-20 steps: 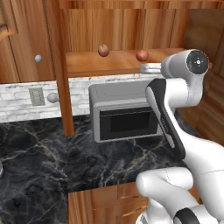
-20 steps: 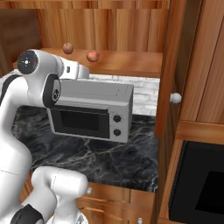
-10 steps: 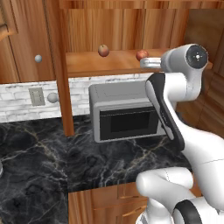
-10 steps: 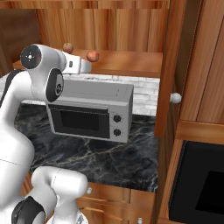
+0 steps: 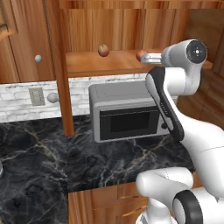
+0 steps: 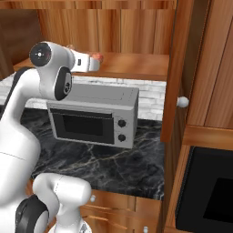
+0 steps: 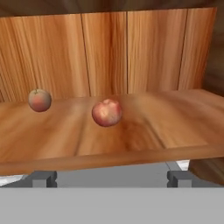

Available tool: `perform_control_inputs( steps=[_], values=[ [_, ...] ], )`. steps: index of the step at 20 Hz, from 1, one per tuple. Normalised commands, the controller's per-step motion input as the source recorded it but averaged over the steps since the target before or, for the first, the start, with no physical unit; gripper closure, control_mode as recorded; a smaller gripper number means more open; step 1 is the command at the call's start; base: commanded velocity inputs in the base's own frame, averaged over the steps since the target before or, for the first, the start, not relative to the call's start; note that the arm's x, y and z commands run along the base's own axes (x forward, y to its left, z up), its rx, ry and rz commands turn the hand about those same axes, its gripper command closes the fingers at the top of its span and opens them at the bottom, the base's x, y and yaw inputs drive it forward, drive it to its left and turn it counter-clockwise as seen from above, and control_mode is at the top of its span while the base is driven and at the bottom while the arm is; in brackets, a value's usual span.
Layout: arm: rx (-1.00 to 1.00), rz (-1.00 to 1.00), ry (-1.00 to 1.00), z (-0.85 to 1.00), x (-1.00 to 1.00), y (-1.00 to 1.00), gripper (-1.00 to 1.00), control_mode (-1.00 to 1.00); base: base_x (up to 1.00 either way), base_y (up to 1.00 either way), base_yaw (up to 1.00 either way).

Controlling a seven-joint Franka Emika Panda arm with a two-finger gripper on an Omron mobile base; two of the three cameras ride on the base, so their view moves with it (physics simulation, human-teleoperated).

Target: Pick the peachs from the cabinet and place them in one bowl. Pick the mango from the sink and place it in the other bowl.

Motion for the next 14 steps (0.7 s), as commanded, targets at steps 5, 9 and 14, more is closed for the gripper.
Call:
perform_control_inputs(
  steps=[5, 9, 14],
  values=[
    [0.0, 0.05, 0.0, 0.08, 0.17, -0.1, -1.0, -1.0, 0.0, 0.0, 0.0],
    [0.0, 0.06, 0.0, 0.04, 0.16, -0.03, -1.0, -1.0, 0.0, 0.0, 0.0],
    [0.0, 0.07, 0.01, 0.0, 0.14, 0.03, -1.0, -1.0, 0.0, 0.0, 0.0]
  ],
)
